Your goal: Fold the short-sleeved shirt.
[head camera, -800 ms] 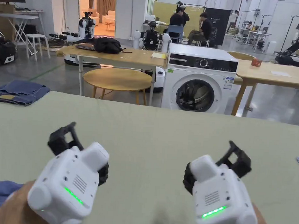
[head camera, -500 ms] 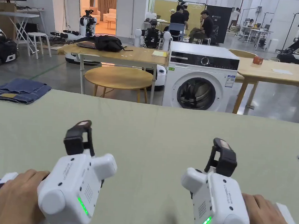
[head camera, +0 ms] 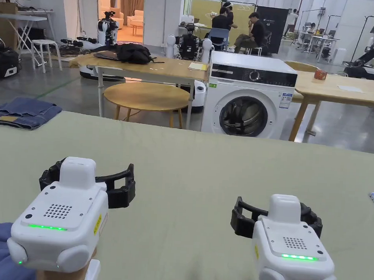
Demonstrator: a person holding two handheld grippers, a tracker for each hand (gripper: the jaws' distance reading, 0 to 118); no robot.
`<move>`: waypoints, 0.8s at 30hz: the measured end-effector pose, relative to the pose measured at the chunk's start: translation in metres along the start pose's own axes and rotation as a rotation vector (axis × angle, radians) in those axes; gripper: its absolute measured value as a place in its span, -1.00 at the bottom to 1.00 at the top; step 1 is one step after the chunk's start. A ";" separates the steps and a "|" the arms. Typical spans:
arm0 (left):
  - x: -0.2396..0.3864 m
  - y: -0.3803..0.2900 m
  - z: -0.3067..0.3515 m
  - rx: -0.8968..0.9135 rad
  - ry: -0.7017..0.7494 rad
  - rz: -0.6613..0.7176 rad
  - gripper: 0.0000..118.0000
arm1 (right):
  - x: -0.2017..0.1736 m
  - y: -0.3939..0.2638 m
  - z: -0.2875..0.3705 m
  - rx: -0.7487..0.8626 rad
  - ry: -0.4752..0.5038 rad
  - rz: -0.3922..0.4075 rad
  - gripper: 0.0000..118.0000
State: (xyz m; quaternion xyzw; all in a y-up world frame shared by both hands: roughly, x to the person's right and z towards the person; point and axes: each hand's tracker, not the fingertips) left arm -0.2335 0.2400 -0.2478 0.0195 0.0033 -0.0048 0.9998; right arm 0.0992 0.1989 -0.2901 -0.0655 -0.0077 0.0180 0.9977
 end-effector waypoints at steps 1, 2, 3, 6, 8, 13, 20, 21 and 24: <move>0.000 -0.001 -0.001 -0.004 -0.001 -0.005 0.94 | -0.001 0.000 0.002 0.006 -0.004 -0.004 1.00; 0.005 -0.001 0.002 -0.016 -0.003 -0.017 0.94 | -0.002 0.000 0.003 0.008 -0.006 -0.010 1.00; 0.007 -0.002 0.000 -0.031 -0.001 -0.030 0.94 | -0.003 0.000 0.004 0.001 -0.009 -0.015 1.00; 0.011 -0.001 0.000 -0.047 0.017 -0.043 0.93 | -0.007 0.003 0.006 -0.001 -0.016 -0.027 0.86; 0.010 -0.001 0.000 -0.057 0.023 -0.037 0.80 | -0.007 0.006 0.006 0.007 -0.017 -0.037 0.41; 0.007 0.001 0.000 -0.087 0.022 -0.016 -0.69 | -0.004 0.012 0.003 -0.007 -0.059 -0.057 -0.91; 0.002 -0.001 0.001 -0.129 0.077 -0.017 -1.00 | 0.002 0.012 0.013 0.012 -0.079 -0.034 -1.00; 0.001 -0.001 0.001 -0.132 0.073 -0.013 -1.00 | 0.002 0.012 0.014 0.014 -0.074 -0.028 -1.00; -0.009 -0.001 0.003 -0.149 0.083 -0.004 -1.00 | -0.002 0.014 0.017 0.016 -0.066 -0.001 -1.00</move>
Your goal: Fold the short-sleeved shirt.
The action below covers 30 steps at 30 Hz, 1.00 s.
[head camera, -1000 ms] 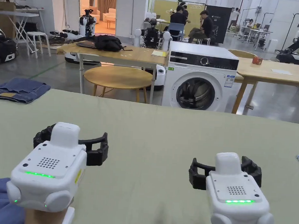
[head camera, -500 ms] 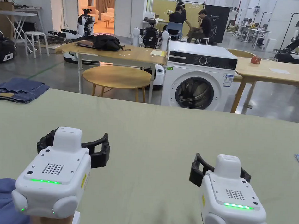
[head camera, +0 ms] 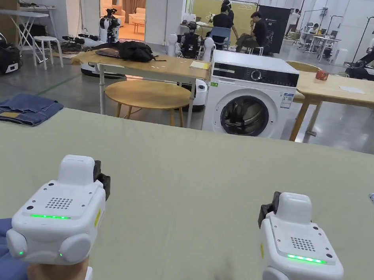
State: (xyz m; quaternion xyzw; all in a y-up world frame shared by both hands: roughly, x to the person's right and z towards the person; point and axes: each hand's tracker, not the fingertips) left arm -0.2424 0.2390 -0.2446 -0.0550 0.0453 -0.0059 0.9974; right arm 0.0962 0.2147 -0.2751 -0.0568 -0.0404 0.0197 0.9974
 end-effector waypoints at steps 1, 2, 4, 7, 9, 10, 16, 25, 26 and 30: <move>-0.004 0.000 0.001 -0.008 0.004 0.000 -1.00 | -0.002 0.001 0.000 0.000 0.005 0.004 -1.00; -0.008 0.000 0.003 -0.022 0.026 -0.002 -1.00 | -0.005 0.003 0.001 -0.002 0.024 0.001 -1.00; -0.023 0.000 0.010 -0.030 0.031 0.006 -1.00 | -0.013 0.006 0.001 -0.008 0.057 -0.011 -1.00; -0.047 0.001 0.023 -0.033 0.099 -0.009 -1.00 | -0.037 0.010 0.002 -0.016 0.113 -0.022 -1.00; -0.067 0.003 0.036 -0.025 0.129 -0.017 -1.00 | -0.058 0.011 0.003 0.000 0.146 -0.024 -1.00; -0.076 0.004 0.042 -0.023 0.153 -0.027 -1.00 | -0.069 0.012 0.004 -0.001 0.153 -0.013 -1.00; -0.138 0.007 0.088 -0.030 0.305 -0.088 -1.00 | -0.141 0.018 0.015 0.034 0.284 0.010 -1.00; -0.218 -0.001 0.134 -0.196 0.397 -0.057 -1.00 | -0.229 0.015 0.032 0.003 0.459 0.040 -1.00; -0.226 -0.003 0.132 -0.259 0.379 -0.047 -0.84 | -0.237 0.013 0.033 -0.007 0.481 0.042 -1.00; -0.260 -0.016 0.114 -0.470 0.220 0.054 -0.40 | -0.250 0.005 0.032 -0.028 0.512 0.073 -1.00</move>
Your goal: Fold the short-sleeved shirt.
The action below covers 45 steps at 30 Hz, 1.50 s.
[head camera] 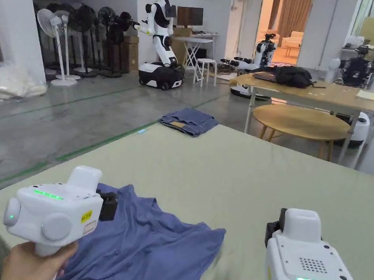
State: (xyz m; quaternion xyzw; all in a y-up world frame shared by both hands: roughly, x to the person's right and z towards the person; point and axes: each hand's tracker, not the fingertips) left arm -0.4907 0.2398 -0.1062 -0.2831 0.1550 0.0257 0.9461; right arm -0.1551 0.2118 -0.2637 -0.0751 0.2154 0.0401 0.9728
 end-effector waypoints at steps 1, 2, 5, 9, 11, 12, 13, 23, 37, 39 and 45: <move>-0.005 -0.001 -0.009 -0.056 -0.041 0.018 -0.32 | -0.001 -0.001 -0.002 -0.005 0.003 0.004 -1.00; -0.011 -0.004 -0.022 -0.085 -0.086 0.048 0.03 | 0.001 -0.004 -0.002 -0.013 0.007 0.008 -1.00; -0.013 -0.011 -0.055 -0.202 -0.141 0.080 0.32 | 0.004 -0.009 -0.006 -0.034 0.006 0.015 -1.00; -0.007 -0.027 -0.109 -0.373 -0.164 0.083 0.33 | 0.017 -0.017 -0.008 -0.067 -0.007 0.033 -1.00; -0.003 -0.036 -0.134 -0.451 -0.155 0.072 0.33 | 0.025 -0.021 -0.005 -0.080 -0.017 0.038 -1.00; 0.001 -0.043 -0.143 -0.485 -0.154 0.063 0.33 | 0.029 -0.023 -0.005 -0.086 -0.024 0.040 -1.00; 0.004 -0.049 -0.152 -0.516 -0.146 0.067 0.33 | 0.032 -0.024 -0.006 -0.091 -0.032 0.042 -1.00; 0.038 -0.065 -0.146 -0.410 -0.050 -0.108 -1.00 | 0.059 -0.043 0.008 -0.150 -0.079 0.028 -1.00; 0.042 0.029 -0.060 -0.016 -0.148 0.028 -1.00 | 0.093 -0.024 0.042 -0.088 -0.127 -0.013 -1.00; 0.054 0.059 -0.041 0.054 -0.175 0.039 -1.00 | 0.103 -0.018 0.048 -0.072 -0.144 -0.015 -1.00; 0.118 0.128 -0.003 0.186 -0.284 -0.062 -1.00 | 0.130 -0.005 0.065 -0.036 -0.183 -0.052 -1.00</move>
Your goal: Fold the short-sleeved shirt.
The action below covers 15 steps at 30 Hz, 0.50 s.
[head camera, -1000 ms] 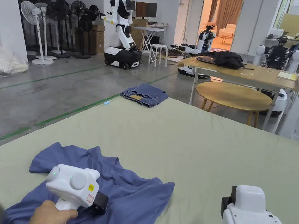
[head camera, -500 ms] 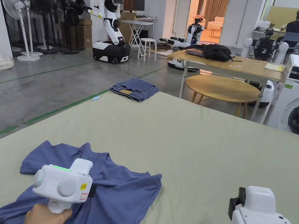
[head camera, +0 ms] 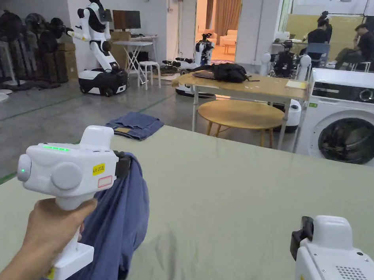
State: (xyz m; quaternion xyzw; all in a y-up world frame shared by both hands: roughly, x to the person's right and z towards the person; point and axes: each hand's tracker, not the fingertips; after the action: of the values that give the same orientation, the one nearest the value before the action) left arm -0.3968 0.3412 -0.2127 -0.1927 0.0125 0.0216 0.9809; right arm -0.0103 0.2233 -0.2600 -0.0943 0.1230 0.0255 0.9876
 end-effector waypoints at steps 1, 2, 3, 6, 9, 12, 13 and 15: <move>0.011 0.009 -0.001 0.016 -0.031 -0.009 -1.00 | 0.005 0.002 0.001 0.002 -0.010 -0.005 -1.00; 0.025 0.019 -0.002 0.037 -0.043 -0.022 -1.00 | 0.011 0.004 0.003 0.010 -0.016 -0.010 -1.00; 0.041 0.029 -0.004 0.050 -0.076 -0.041 -1.00 | 0.017 0.006 0.007 0.017 -0.026 -0.013 -1.00; 0.089 0.053 -0.015 0.082 -0.166 -0.084 -1.00 | 0.037 0.012 0.017 0.029 -0.056 -0.013 -1.00; 0.138 0.068 -0.031 0.093 -0.253 -0.120 -1.00 | 0.059 0.016 0.030 0.052 -0.105 -0.003 -1.00; 0.193 0.072 -0.048 0.087 -0.351 -0.171 -1.00 | 0.087 0.019 0.046 0.051 -0.139 -0.051 -1.00; 0.209 0.071 -0.053 0.086 -0.382 -0.179 -1.00 | 0.096 0.019 0.050 0.056 -0.159 -0.058 -1.00; 0.245 0.067 -0.069 0.066 -0.450 -0.214 -1.00 | 0.114 0.019 0.060 0.056 -0.223 -0.040 -1.00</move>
State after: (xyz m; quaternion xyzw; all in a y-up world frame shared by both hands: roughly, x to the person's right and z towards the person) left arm -0.1567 0.3860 -0.3096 -0.1512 -0.2259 -0.0405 0.9615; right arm 0.1131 0.2564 -0.2348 -0.0658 0.0110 0.0126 0.9977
